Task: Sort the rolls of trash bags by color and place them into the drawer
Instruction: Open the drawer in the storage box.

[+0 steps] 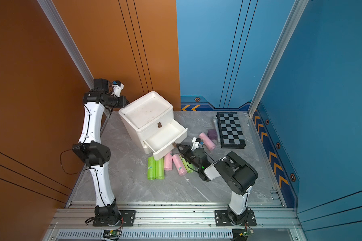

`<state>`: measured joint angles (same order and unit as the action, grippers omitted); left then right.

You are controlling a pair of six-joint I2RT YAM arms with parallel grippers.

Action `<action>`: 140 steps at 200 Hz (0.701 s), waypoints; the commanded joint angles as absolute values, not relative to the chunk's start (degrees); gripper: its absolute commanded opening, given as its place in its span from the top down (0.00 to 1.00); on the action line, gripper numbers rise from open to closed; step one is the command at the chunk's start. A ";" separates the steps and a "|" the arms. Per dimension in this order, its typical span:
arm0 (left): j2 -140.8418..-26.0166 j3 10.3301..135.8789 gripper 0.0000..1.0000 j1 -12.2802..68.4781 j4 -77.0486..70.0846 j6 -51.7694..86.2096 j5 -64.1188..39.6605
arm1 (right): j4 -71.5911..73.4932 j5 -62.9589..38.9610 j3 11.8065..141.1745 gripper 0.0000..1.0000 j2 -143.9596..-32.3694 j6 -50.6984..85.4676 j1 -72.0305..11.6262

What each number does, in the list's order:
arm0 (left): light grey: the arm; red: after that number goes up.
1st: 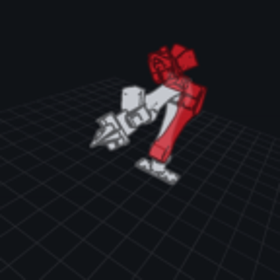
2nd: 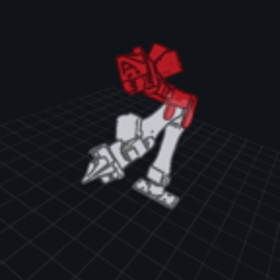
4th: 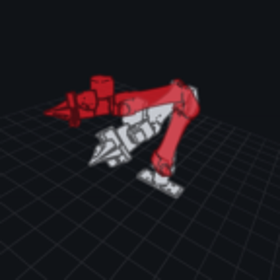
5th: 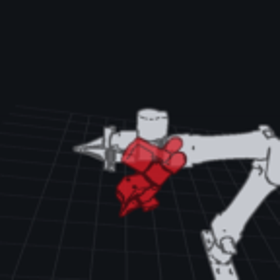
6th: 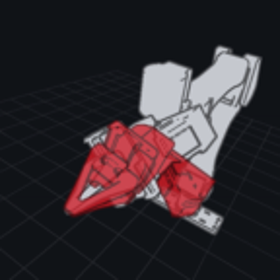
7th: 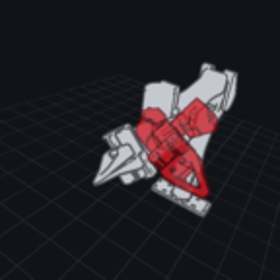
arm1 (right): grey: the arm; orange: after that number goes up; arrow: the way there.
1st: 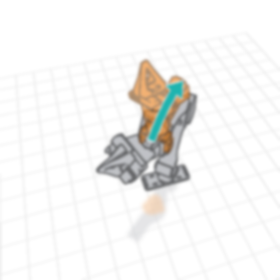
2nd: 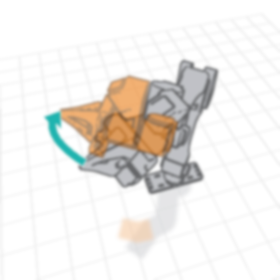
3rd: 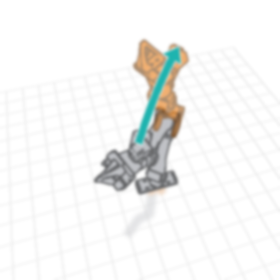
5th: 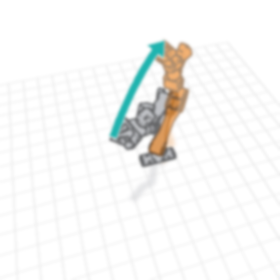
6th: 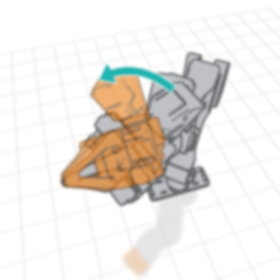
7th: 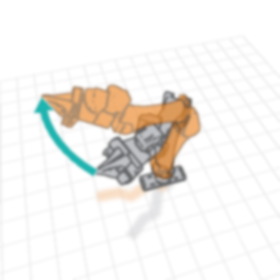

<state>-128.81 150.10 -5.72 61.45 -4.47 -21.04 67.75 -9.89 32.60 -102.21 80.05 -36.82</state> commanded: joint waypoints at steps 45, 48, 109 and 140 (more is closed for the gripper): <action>-128.10 147.84 0.85 -4.38 68.73 -4.13 -22.67 | 54.87 -11.64 33.49 0.65 -98.03 73.39 -36.29; -128.09 147.91 0.85 -4.40 68.80 -4.13 -22.62 | 53.86 -11.53 33.49 0.65 -97.46 72.71 -36.30; -127.72 147.70 0.85 -4.46 68.81 -4.09 -22.60 | 11.78 -5.11 40.93 0.48 -80.41 48.61 -37.12; -127.61 147.67 0.85 -4.37 68.75 -4.09 -22.51 | -5.51 0.85 45.97 0.38 -76.56 39.12 -37.36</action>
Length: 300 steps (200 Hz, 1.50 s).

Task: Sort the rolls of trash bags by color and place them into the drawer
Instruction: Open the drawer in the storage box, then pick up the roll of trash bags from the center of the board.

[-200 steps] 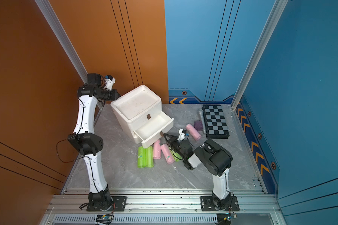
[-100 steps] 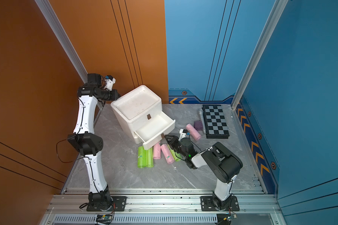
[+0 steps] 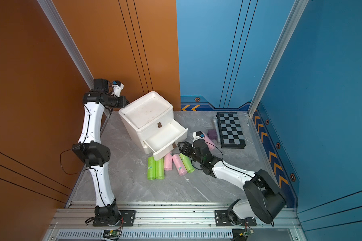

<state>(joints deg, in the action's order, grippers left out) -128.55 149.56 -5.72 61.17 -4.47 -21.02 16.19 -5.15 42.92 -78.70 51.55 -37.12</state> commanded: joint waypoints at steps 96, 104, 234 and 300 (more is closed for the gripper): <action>-126.66 146.87 0.84 -4.12 68.78 -4.21 -21.98 | -12.79 3.04 51.85 0.40 -84.99 34.08 -47.01; -126.57 146.83 0.84 -4.20 68.76 -4.22 -22.04 | -12.91 2.90 51.73 0.40 -85.76 34.14 -47.24; -127.00 146.74 0.84 -4.21 68.75 -4.22 -22.13 | -12.29 3.82 56.09 0.44 -98.01 31.69 -49.30; -126.98 146.37 0.84 -4.33 68.73 -4.23 -22.41 | -11.32 3.57 55.89 0.51 -100.75 31.87 -48.65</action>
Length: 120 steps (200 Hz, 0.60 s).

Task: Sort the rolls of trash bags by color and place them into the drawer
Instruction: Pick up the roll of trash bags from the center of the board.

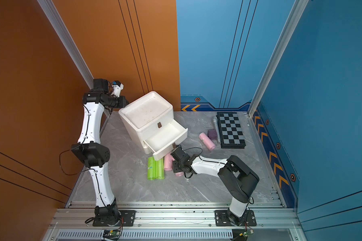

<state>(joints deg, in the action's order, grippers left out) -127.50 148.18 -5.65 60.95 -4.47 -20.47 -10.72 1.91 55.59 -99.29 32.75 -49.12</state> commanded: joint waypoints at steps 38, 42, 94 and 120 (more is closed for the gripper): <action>-126.94 146.44 0.84 -4.32 68.76 -4.30 -22.47 | -11.58 2.64 52.67 0.61 -96.26 35.32 -47.93; -126.96 146.51 0.84 -4.38 68.74 -4.22 -22.48 | -11.71 2.21 52.25 0.61 -95.33 35.78 -47.71; -126.57 146.75 0.84 -4.89 68.75 -4.00 -22.29 | -14.50 -7.81 48.15 0.61 -80.82 43.54 -45.21; -125.95 146.27 0.83 -5.01 68.79 -3.89 -22.19 | -13.82 -10.02 48.94 0.60 -75.42 49.11 -44.11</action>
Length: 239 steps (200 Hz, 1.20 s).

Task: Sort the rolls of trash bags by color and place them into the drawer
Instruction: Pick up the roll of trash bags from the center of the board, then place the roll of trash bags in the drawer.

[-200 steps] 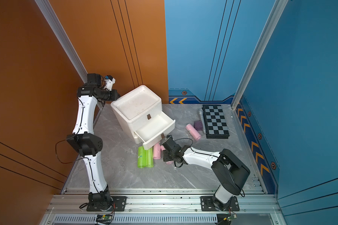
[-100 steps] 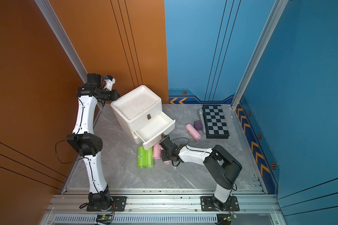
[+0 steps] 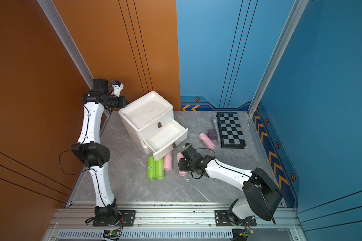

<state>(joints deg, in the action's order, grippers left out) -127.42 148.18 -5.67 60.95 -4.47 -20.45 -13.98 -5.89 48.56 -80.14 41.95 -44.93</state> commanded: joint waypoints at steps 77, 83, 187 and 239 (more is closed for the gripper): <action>-125.51 146.03 0.83 -4.70 68.79 -3.80 -22.48 | 16.22 -5.69 53.43 0.61 -82.91 76.44 -41.58; -125.51 146.05 0.83 -4.74 68.74 -3.84 -22.46 | 16.94 -5.11 54.85 0.61 -84.20 77.47 -41.70; -126.45 146.55 0.84 -5.59 68.73 -3.61 -23.85 | 16.45 3.07 69.20 0.60 -96.57 84.77 -43.94; -126.74 146.82 0.84 -5.80 68.78 -3.52 -24.16 | 9.55 9.28 74.34 0.56 -99.48 86.30 -45.50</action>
<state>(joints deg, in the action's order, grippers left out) -126.72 147.48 -6.04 61.30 -3.75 -21.15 12.40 4.71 69.93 -98.67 84.95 -44.80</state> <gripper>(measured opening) 0.164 0.440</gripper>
